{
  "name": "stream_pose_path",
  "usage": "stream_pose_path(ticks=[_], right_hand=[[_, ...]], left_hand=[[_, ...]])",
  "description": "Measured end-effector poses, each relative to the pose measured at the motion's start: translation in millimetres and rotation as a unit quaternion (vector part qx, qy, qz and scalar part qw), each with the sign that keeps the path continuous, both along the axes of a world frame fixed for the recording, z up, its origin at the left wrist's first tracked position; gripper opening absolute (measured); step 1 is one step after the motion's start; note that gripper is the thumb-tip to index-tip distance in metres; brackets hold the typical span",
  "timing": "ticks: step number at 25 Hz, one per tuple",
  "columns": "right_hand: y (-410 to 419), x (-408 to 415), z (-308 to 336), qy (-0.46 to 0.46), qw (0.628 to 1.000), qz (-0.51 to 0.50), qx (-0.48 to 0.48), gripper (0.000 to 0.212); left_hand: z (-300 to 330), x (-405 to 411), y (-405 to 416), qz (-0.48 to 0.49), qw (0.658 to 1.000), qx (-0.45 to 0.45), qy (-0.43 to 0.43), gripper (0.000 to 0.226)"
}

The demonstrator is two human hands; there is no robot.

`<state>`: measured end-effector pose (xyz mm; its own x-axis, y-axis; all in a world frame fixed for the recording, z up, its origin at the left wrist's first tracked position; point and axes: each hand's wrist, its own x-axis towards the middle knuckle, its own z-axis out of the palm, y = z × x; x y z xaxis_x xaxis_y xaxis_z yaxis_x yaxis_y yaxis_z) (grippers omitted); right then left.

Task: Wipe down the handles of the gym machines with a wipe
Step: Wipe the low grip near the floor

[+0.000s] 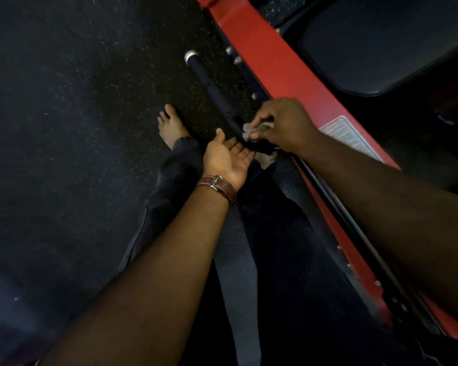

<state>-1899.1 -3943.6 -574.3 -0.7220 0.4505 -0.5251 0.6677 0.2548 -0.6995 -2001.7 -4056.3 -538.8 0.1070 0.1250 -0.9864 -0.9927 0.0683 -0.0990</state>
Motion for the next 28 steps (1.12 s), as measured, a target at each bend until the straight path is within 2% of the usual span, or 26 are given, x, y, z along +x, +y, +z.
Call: stream_pose_path(ticks=[3,6,8,10,13,17,19,21,24,26,28], right_hand=[[-4.3,28.4,14.0,0.027,1.0,-0.001,-0.012,0.018],[-9.0,-6.6,-3.2,0.058,0.998,-0.02,-0.003,0.013],[-8.6,-42.6,-29.2,0.036,0.999,-0.006,0.027,0.013],[-1.4,-71.0,-50.6,0.002,0.999,-0.03,0.018,0.012],[5.6,-69.1,-50.7,-0.025,0.998,-0.05,-0.003,0.017],[10.1,-8.7,3.2,-0.057,0.996,0.047,-0.051,0.021],[2.9,-2.8,8.8,0.003,0.997,0.069,-0.032,0.015],[-7.5,-30.3,-10.6,0.065,0.99,0.117,0.036,0.006],[-27.7,-81.6,-31.9,-0.005,0.951,0.266,0.158,0.02],[-38.3,-76.9,-13.0,0.014,0.923,0.328,0.2,0.027],[-42.8,-41.1,15.4,0.049,0.9,0.384,0.201,0.029]], left_hand=[[2.4,3.9,-4.4,0.006,1.0,0.004,0.008,0.065],[-11.4,4.0,-8.8,0.003,1.0,0.014,0.006,0.068],[-22.1,-0.4,-10.9,-0.019,1.0,0.023,0.008,0.071],[-30.7,-5.6,-11.1,-0.027,0.999,0.025,0.016,0.072],[-39.1,-13.0,-10.8,-0.023,0.999,0.026,0.017,0.075],[-37.1,-16.5,-6.3,-0.025,0.999,0.026,0.014,0.075],[-39.1,-19.0,-1.5,-0.02,1.0,0.02,0.012,0.074],[-44.7,-24.4,0.9,-0.026,1.0,0.01,0.013,0.074],[-53.1,-31.7,-5.5,-0.014,1.0,-0.017,0.019,0.069],[-52.4,-31.1,-12.6,-0.004,1.0,-0.026,0.009,0.068],[-49.6,-29.8,-16.6,-0.004,1.0,-0.02,0.005,0.073]])
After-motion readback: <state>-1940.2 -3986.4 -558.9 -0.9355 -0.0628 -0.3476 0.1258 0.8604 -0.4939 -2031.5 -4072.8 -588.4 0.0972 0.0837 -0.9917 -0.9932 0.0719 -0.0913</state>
